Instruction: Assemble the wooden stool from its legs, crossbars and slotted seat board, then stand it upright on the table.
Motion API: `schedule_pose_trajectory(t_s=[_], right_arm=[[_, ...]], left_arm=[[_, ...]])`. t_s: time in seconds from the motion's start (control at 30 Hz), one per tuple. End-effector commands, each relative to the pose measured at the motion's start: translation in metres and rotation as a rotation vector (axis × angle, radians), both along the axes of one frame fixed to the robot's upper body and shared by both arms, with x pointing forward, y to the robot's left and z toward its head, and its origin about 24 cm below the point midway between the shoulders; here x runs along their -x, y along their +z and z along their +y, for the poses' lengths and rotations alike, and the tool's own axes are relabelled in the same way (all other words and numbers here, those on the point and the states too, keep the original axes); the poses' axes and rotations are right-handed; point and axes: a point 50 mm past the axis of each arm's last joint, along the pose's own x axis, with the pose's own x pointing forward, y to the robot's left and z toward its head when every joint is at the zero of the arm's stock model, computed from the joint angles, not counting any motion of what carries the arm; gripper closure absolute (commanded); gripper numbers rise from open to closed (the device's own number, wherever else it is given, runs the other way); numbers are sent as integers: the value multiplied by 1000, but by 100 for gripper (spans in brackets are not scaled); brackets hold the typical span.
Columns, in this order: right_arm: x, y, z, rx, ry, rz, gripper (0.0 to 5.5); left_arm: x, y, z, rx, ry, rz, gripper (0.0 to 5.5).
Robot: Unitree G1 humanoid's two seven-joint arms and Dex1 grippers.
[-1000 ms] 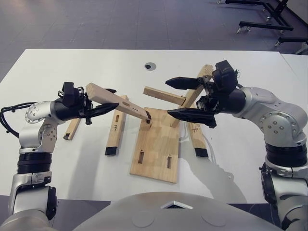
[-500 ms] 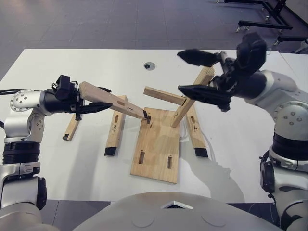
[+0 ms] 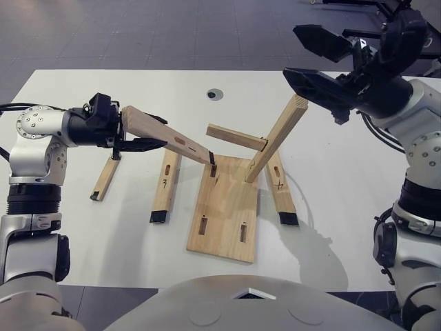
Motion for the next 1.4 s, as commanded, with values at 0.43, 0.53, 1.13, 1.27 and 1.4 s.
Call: schedule_pose_trajectory(t_s=[0.43, 0.53, 1.13, 1.27, 1.4], right_arm=[[10, -25, -18, 7, -338, -35, 10], [12, -28, -18, -52, -388, -16, 10], [6, -68, -15, 119, -556, 56, 10], [6, -71, -14, 146, -547, 61, 10], [7, -73, -14, 165, -553, 72, 10]], left_arm=[[-11, 39, -3, -168, -111, 48, 346], [-13, 38, -5, -173, -123, 55, 346], [-21, 35, -14, -187, -157, 66, 346], [-23, 33, -16, -183, -157, 60, 346], [-23, 29, -19, -181, -164, 64, 346]])
